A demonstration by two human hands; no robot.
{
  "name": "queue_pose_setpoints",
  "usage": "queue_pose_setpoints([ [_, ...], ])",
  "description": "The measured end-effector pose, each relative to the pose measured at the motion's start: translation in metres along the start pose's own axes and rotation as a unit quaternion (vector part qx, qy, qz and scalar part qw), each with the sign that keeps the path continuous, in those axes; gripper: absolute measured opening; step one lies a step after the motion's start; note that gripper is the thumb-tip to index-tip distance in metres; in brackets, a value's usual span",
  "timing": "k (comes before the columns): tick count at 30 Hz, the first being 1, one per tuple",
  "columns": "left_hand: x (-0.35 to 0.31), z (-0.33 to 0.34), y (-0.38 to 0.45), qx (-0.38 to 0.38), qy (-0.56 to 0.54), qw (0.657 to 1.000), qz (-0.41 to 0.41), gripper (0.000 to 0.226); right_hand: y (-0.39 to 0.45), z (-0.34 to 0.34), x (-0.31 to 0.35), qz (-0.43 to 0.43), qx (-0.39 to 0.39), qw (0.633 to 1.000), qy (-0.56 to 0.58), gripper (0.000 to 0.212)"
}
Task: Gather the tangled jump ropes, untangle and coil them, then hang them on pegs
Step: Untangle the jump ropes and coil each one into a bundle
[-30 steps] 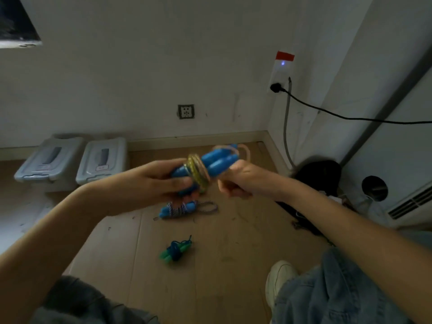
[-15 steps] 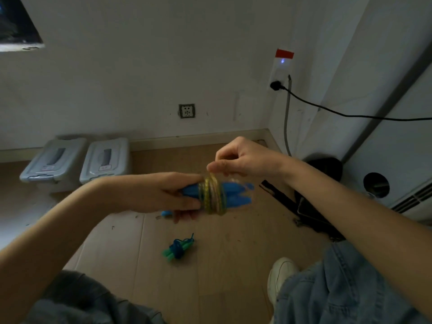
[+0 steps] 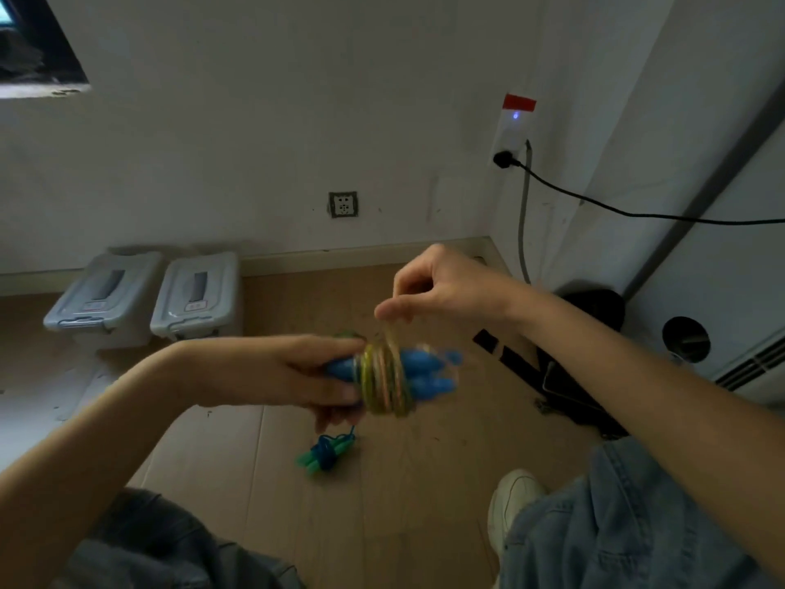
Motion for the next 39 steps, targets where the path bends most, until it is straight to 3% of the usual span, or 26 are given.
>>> queue_pose_setpoints([
  [2,-0.02,-0.025,-0.013,-0.099,-0.127,0.983,0.089,0.023,-0.004,0.008,-0.01,0.025,-0.022,0.999,0.021,0.036],
  [4,-0.009,-0.065,-0.026,-0.258,-0.235,0.929,0.122,0.021,-0.014,0.018,-0.01,0.024,-0.026,0.999,-0.033,0.038],
  [5,0.003,-0.076,-0.026,-0.321,-0.211,0.918,0.102,0.014,-0.019,0.025,-0.005,0.011,-0.008,0.996,-0.093,0.034],
  [7,0.02,-0.077,-0.014,-0.366,-0.018,0.931,-0.003,0.008,-0.022,0.033,0.009,-0.04,0.031,0.972,-0.231,0.024],
  [9,0.036,-0.057,0.002,-0.28,0.082,0.953,-0.075,0.008,-0.018,0.024,0.023,-0.075,0.027,0.96,-0.269,0.02],
  [12,0.03,-0.009,0.004,-0.044,-0.011,0.997,-0.065,0.012,-0.007,0.006,0.02,-0.056,0.017,0.994,-0.096,0.023],
  [14,0.015,-0.003,-0.007,-0.016,-0.056,0.998,-0.027,0.018,-0.008,0.014,0.014,-0.04,0.037,0.997,0.056,0.026],
  [19,0.013,-0.015,-0.008,-0.122,-0.073,0.99,0.002,0.031,-0.019,0.054,-0.017,0.07,0.057,0.93,0.355,0.033],
  [22,0.011,-0.025,-0.003,-0.183,-0.049,0.982,0.0,0.049,-0.016,0.055,-0.028,0.118,0.026,0.912,0.393,0.033],
  [24,-0.002,-0.03,0.005,-0.242,0.018,0.969,0.046,0.06,-0.015,0.053,-0.03,0.134,0.012,0.904,0.406,0.033],
  [26,-0.02,-0.036,0.007,-0.349,0.158,0.919,0.09,0.067,-0.016,0.053,-0.031,0.147,0.006,0.896,0.418,0.031],
  [28,-0.038,-0.033,0.007,-0.405,0.215,0.869,0.184,0.055,-0.017,0.059,-0.028,0.151,0.017,0.877,0.456,0.029],
  [30,-0.043,-0.038,0.0,-0.439,0.167,0.844,0.26,0.021,-0.019,0.066,-0.021,0.158,0.028,0.859,0.486,0.03],
  [32,-0.029,-0.056,-0.009,-0.514,0.125,0.816,0.233,0.015,-0.023,0.068,-0.013,0.167,0.031,0.897,0.407,0.026],
  [34,-0.007,-0.072,-0.011,-0.558,0.112,0.809,0.147,0.01,-0.024,0.058,-0.001,0.146,0.022,0.984,0.098,0.02],
  [35,0.001,-0.075,-0.009,-0.559,0.126,0.813,0.105,0.008,-0.024,0.051,0.006,0.113,0.004,0.987,-0.118,0.017],
  [36,0.007,-0.075,-0.006,-0.557,0.147,0.813,0.078,0.01,-0.025,0.045,0.017,0.075,-0.018,0.956,-0.283,0.015],
  [37,0.011,-0.076,-0.003,-0.554,0.165,0.814,0.063,0.013,-0.027,0.039,0.028,0.04,-0.053,0.932,-0.356,0.015],
  [39,0.014,-0.076,0.001,-0.537,0.157,0.827,0.054,0.013,-0.031,0.026,0.042,-0.002,-0.115,0.948,-0.297,0.016],
])
Point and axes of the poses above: each hand's wrist, its own y-axis towards the middle knuckle, its own z-axis out of the palm, x = y × z, the point moved 9 cm from there along y, towards the middle knuckle, and after that the axes turned 12 degrees about -y, right-handed, at the moved point
